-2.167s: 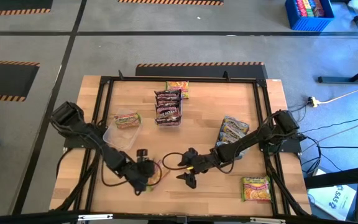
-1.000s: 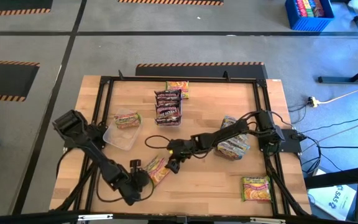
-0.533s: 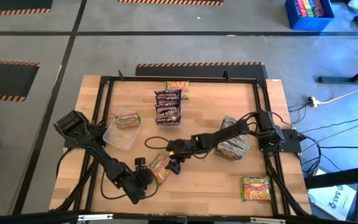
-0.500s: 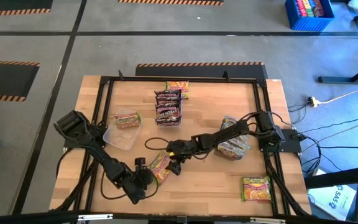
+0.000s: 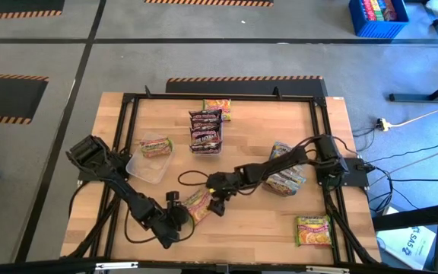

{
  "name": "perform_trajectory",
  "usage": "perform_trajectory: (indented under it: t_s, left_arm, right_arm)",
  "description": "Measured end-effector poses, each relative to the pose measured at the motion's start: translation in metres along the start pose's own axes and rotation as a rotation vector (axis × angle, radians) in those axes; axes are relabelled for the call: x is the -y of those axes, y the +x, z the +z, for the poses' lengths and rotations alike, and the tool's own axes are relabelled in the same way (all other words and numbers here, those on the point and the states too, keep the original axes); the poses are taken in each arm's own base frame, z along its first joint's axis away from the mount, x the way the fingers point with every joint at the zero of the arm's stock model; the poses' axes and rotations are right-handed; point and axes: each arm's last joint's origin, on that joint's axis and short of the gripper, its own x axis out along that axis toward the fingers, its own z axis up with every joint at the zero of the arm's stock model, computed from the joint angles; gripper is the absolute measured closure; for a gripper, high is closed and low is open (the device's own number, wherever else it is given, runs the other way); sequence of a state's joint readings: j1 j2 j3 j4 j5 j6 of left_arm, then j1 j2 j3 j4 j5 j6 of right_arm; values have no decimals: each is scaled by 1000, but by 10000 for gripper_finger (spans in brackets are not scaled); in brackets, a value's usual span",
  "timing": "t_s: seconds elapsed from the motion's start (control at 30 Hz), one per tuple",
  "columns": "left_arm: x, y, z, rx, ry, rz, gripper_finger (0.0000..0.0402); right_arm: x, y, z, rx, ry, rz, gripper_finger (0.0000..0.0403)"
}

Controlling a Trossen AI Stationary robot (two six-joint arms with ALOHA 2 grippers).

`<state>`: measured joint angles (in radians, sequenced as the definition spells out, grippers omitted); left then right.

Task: Sort Maruchan noodles
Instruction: Put the green noodle pack into the left transparent bin

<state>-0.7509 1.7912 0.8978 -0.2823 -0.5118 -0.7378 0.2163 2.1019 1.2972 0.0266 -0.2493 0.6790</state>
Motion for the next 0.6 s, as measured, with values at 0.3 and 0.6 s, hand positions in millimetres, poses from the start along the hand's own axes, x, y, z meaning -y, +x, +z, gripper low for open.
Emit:
perform_trajectory:
  t_s: [0.3, 0.6]
  left_arm:
    - [0, 0, 0, -1, 0, 0, 219]
    - [1, 0, 0, 5, 7, -6, 219]
  right_arm:
    - [9, -28, 8, -51, 53, -114, 120]
    - [19, -5, 2, -78, 59, -61, 120]
